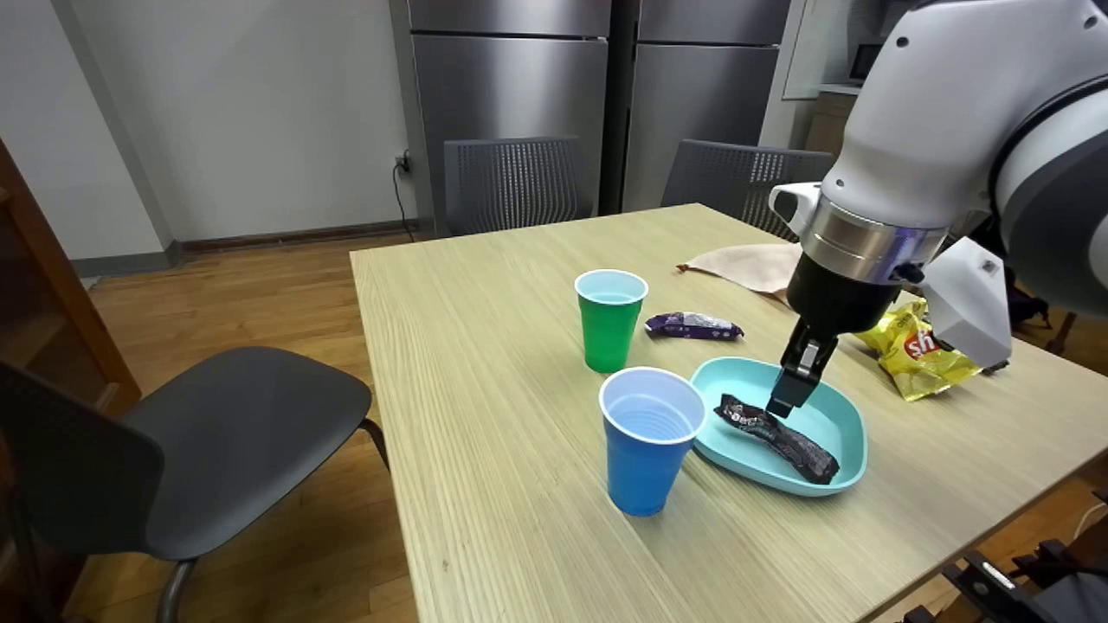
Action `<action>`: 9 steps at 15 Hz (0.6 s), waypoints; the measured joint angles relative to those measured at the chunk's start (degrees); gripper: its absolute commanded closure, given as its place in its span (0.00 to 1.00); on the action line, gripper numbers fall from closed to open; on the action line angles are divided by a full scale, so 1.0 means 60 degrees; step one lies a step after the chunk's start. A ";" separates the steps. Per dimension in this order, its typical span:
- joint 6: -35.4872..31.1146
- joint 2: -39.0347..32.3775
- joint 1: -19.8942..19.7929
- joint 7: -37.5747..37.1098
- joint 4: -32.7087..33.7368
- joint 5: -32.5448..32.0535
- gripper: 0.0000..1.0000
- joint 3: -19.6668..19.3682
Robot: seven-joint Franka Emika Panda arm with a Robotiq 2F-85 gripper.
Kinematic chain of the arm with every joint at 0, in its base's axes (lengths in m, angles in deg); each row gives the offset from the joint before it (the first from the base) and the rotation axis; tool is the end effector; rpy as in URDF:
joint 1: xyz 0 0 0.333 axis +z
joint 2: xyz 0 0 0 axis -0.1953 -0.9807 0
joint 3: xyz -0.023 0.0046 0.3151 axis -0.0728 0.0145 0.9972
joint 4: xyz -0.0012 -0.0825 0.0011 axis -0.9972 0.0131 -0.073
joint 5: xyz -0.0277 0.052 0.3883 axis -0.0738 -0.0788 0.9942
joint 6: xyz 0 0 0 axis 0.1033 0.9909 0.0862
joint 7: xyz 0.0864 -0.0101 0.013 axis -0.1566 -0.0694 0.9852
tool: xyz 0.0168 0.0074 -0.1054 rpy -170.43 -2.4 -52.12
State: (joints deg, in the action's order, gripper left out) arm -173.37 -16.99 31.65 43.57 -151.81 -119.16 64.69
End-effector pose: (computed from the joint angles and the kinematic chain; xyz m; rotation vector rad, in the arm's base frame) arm 0.3816 0.0784 0.1639 2.8548 1.0033 0.2060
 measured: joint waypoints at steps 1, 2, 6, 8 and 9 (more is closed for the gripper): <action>-0.0020 0.0000 0.0097 -0.0001 0.0014 0.0000 0.18 -0.0113; -0.0035 0.0000 0.0174 -0.0003 0.0025 0.0000 0.10 -0.0208; -0.0121 0.0000 0.0226 -0.0017 0.0061 0.0052 0.00 -0.0459; -0.0166 0.0001 0.0177 -0.0019 0.0118 0.0160 0.00 -0.0537; -0.0174 0.0001 0.0137 -0.0019 0.0170 0.0188 0.00 -0.0566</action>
State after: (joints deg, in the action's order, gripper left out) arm -174.41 -16.98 32.47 43.46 -150.79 -118.03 61.30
